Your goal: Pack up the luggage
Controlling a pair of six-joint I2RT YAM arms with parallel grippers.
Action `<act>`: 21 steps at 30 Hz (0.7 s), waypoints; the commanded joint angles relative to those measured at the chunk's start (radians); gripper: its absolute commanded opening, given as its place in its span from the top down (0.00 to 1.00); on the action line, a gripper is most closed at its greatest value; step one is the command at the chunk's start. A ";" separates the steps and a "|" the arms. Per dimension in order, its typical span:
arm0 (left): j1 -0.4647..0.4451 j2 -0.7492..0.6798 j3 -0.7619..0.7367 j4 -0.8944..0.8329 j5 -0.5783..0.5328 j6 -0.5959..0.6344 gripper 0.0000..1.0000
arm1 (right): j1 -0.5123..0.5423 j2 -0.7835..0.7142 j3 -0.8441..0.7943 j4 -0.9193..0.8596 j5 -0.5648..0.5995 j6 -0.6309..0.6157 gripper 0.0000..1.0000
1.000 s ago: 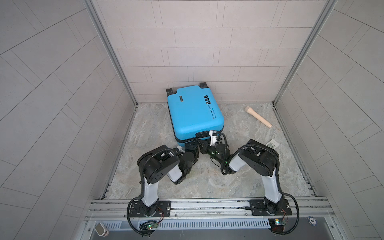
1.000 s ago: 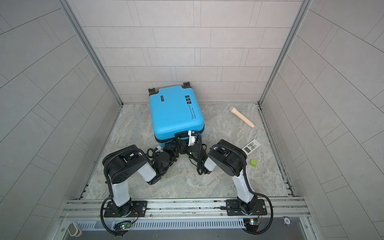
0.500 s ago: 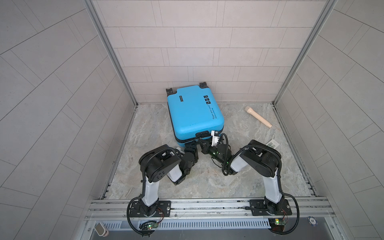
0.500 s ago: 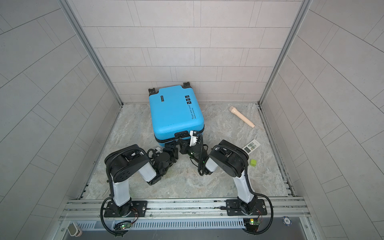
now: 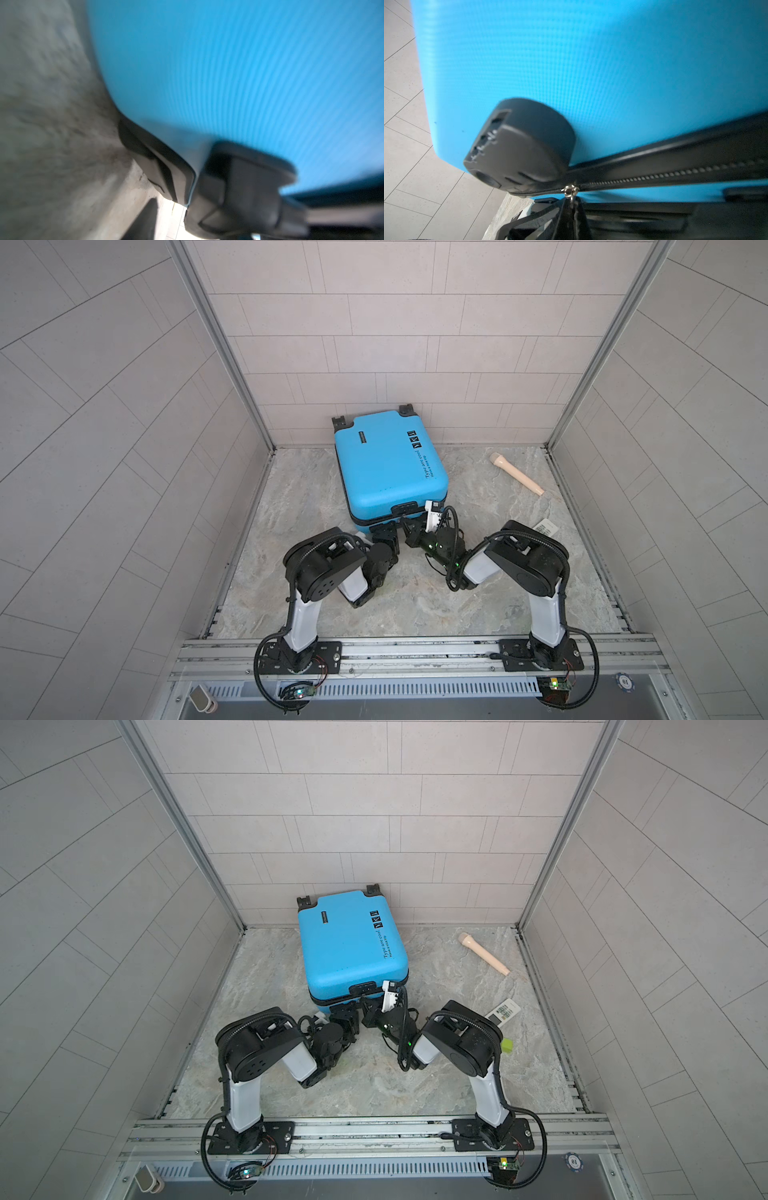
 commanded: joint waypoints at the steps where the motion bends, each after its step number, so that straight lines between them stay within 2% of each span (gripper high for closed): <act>1: 0.027 0.040 0.034 -0.046 -0.054 -0.005 0.64 | -0.024 -0.036 -0.012 0.009 0.070 -0.004 1.00; 4: 0.027 0.036 0.021 -0.045 -0.063 -0.002 0.74 | -0.034 -0.051 -0.033 0.011 0.074 -0.015 1.00; 9: 0.026 0.000 -0.030 -0.045 -0.097 0.000 1.00 | -0.077 -0.071 -0.085 0.000 0.073 -0.022 1.00; 21: 0.031 -0.083 -0.137 -0.045 -0.146 0.011 1.00 | -0.291 -0.192 -0.232 -0.043 0.031 -0.022 1.00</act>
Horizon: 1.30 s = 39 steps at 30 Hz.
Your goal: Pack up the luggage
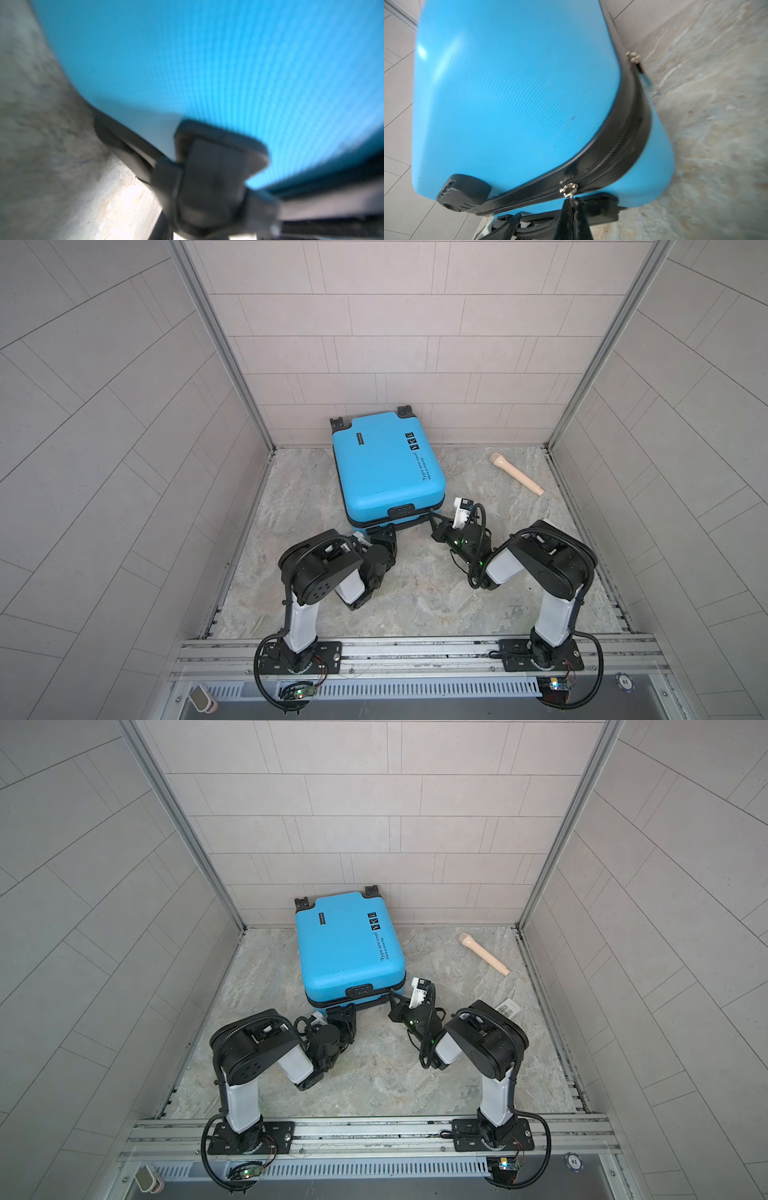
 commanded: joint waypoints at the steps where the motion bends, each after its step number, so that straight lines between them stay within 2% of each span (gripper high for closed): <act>1: 0.032 -0.036 -0.064 -0.061 -0.147 -0.019 1.00 | -0.099 -0.055 -0.036 -0.070 0.077 -0.002 1.00; 5: 0.032 -0.072 -0.139 -0.062 -0.152 -0.018 1.00 | -0.152 -0.124 -0.011 -0.210 0.063 -0.043 1.00; 7: 0.034 -0.085 -0.157 -0.065 -0.137 -0.014 1.00 | -0.173 -0.148 0.051 -0.348 0.030 -0.101 1.00; 12: 0.035 -0.094 -0.182 -0.064 -0.094 0.001 1.00 | -0.226 -0.131 0.315 -0.699 -0.120 -0.269 1.00; 19: 0.038 -0.110 -0.180 -0.065 -0.068 0.039 1.00 | -0.237 -0.057 0.576 -1.035 -0.194 -0.478 1.00; 23: 0.041 -0.133 -0.195 -0.064 -0.062 0.058 1.00 | -0.237 -0.053 0.607 -1.036 -0.195 -0.526 1.00; 28: 0.043 -0.153 -0.227 -0.066 -0.038 0.060 1.00 | -0.235 0.007 0.712 -1.045 -0.116 -0.538 1.00; 32: 0.047 -0.163 -0.217 -0.064 -0.022 0.083 1.00 | -0.229 0.074 0.848 -1.157 -0.226 -0.556 1.00; 34: 0.063 -0.170 -0.185 -0.069 0.036 0.139 1.00 | -0.218 0.047 0.810 -1.148 -0.225 -0.544 1.00; 39: 0.067 -0.166 -0.099 -0.148 0.174 0.216 1.00 | -0.262 -0.084 0.605 -1.037 -0.218 -0.439 0.71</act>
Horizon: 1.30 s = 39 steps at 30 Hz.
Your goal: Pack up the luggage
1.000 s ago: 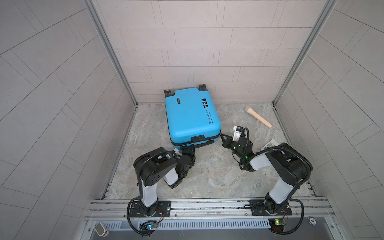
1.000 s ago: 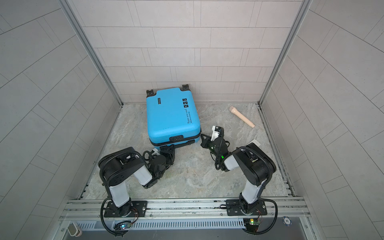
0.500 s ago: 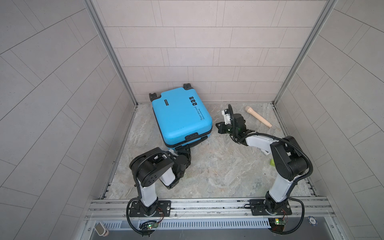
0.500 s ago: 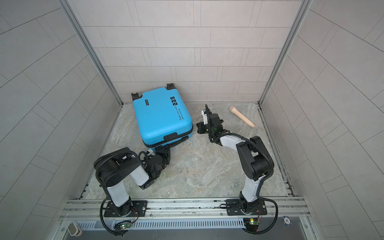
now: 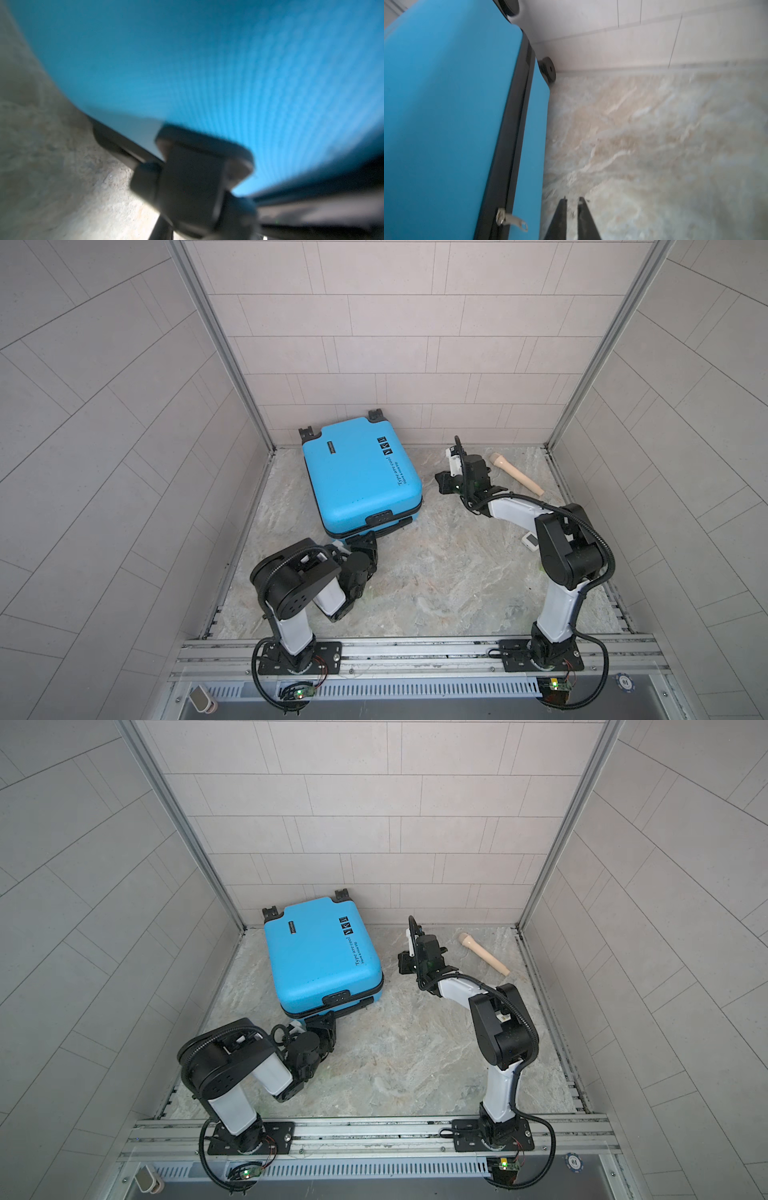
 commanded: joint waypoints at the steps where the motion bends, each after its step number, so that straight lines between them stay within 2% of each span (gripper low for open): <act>1: -0.005 -0.008 0.077 -0.125 0.171 0.183 1.00 | -0.049 -0.117 -0.104 0.036 -0.004 0.072 0.65; 2: -0.010 -0.011 0.083 -0.142 0.185 0.199 1.00 | -0.062 -0.144 -0.127 0.033 -0.008 0.080 0.60; 3: -0.023 -0.021 0.107 -0.163 0.196 0.215 0.96 | -0.078 -0.174 -0.151 0.024 -0.009 0.081 0.56; 5: -0.056 -0.064 0.145 -0.246 0.197 0.245 0.71 | -0.103 -0.235 -0.187 -0.005 -0.002 0.073 0.49; 6: -0.079 -0.106 0.172 -0.323 0.194 0.274 0.54 | -0.115 -0.271 -0.202 -0.025 0.010 0.065 0.47; 7: -0.102 -0.161 0.202 -0.430 0.183 0.306 0.41 | -0.127 -0.307 -0.219 -0.049 0.026 0.059 0.45; 8: -0.122 -0.217 0.232 -0.547 0.172 0.344 0.32 | -0.138 -0.339 -0.230 -0.073 0.037 0.054 0.44; 10: -0.163 -0.354 0.331 -0.867 0.133 0.443 0.21 | -0.161 -0.419 -0.251 -0.126 0.058 0.042 0.42; 11: -0.178 -0.403 0.364 -0.977 0.113 0.480 0.18 | -0.166 -0.456 -0.261 -0.145 0.074 0.038 0.35; 12: -0.190 -0.459 0.385 -1.056 0.094 0.515 0.03 | -0.171 -0.498 -0.270 -0.167 0.106 0.035 0.32; 13: -0.196 -0.518 0.392 -1.105 0.073 0.544 0.00 | -0.170 -0.539 -0.279 -0.191 0.148 0.030 0.32; 15: -0.203 -0.649 0.419 -1.225 0.001 0.642 0.00 | -0.171 -0.610 -0.290 -0.236 0.223 0.030 0.31; 17: -0.210 -0.786 0.480 -1.423 -0.129 0.778 0.00 | -0.173 -0.675 -0.303 -0.266 0.346 0.042 0.31; 19: -0.209 -0.920 0.525 -1.540 -0.323 0.980 0.00 | -0.176 -0.737 -0.312 -0.276 0.413 0.012 0.24; 20: -0.206 -0.967 0.526 -1.536 -0.410 1.103 0.00 | -0.177 -0.750 -0.305 -0.300 0.445 -0.001 0.22; 22: -0.183 -1.072 0.472 -1.378 -0.550 1.482 0.00 | -0.180 -0.764 -0.290 -0.345 0.509 -0.069 0.26; 23: -0.170 -1.098 0.432 -1.255 -0.605 1.623 0.00 | -0.183 -0.769 -0.284 -0.356 0.538 -0.109 0.27; 24: -0.138 -1.119 0.388 -1.127 -0.659 1.733 0.00 | -0.190 -0.786 -0.279 -0.377 0.598 -0.098 0.24; 25: -0.074 -1.133 0.351 -1.054 -0.660 1.805 0.00 | -0.198 -0.810 -0.293 -0.375 0.669 -0.063 0.18; 26: -0.001 -1.139 0.338 -1.066 -0.627 1.807 0.00 | -0.204 -0.835 -0.321 -0.352 0.705 -0.045 0.11; 27: 0.094 -1.137 0.331 -1.140 -0.573 1.751 0.00 | -0.213 -0.866 -0.372 -0.294 0.720 -0.052 0.09; 28: 0.187 -1.126 0.321 -1.200 -0.532 1.669 0.00 | -0.225 -0.888 -0.413 -0.247 0.715 -0.061 0.08; 30: 0.390 -1.084 0.263 -1.268 -0.383 1.522 0.00 | -0.228 -0.910 -0.524 -0.091 0.743 -0.102 0.07; 32: 0.504 -1.031 0.189 -1.239 -0.322 1.445 0.00 | -0.229 -0.895 -0.600 -0.002 0.780 -0.139 0.04; 35: 0.570 -0.907 0.100 -1.091 -0.281 1.458 0.00 | -0.230 -0.826 -0.634 0.016 0.791 -0.225 0.04; 39: 0.581 -0.738 0.062 -0.894 -0.238 1.539 0.00 | -0.230 -0.730 -0.740 0.206 0.768 -0.251 0.03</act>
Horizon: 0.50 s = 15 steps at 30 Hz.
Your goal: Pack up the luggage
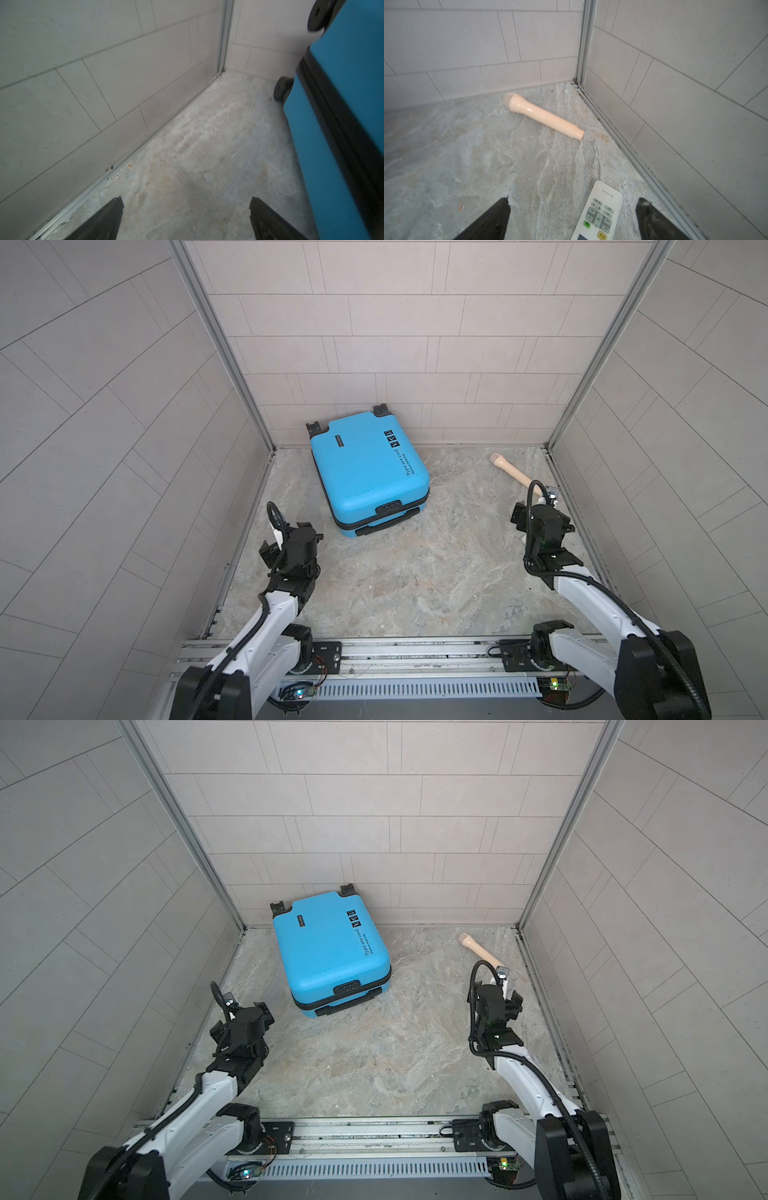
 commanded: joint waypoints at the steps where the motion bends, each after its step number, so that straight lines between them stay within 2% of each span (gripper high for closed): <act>1: 0.014 0.106 -0.013 0.239 0.036 0.048 0.00 | -0.001 0.063 -0.048 0.203 0.014 -0.061 0.03; 4: 0.036 0.264 -0.044 0.497 0.086 0.116 0.00 | 0.000 0.161 -0.067 0.314 -0.042 -0.103 0.03; 8: 0.039 0.456 -0.011 0.724 0.177 0.221 0.00 | -0.003 0.322 -0.076 0.446 -0.103 -0.136 0.02; 10: 0.062 0.570 -0.016 0.838 0.222 0.215 0.00 | -0.003 0.412 -0.107 0.585 -0.126 -0.147 0.02; 11: 0.071 0.638 -0.034 0.926 0.247 0.220 0.00 | 0.000 0.460 -0.112 0.662 -0.134 -0.169 0.02; 12: 0.074 0.702 -0.045 1.064 0.247 0.241 0.00 | -0.001 0.478 -0.095 0.660 -0.148 -0.181 0.02; 13: 0.075 0.678 -0.033 1.017 0.248 0.225 0.00 | 0.000 0.473 -0.065 0.592 -0.164 -0.193 0.02; 15: 0.102 0.583 0.102 0.615 0.291 0.177 0.00 | -0.015 0.442 0.003 0.398 -0.186 -0.150 0.01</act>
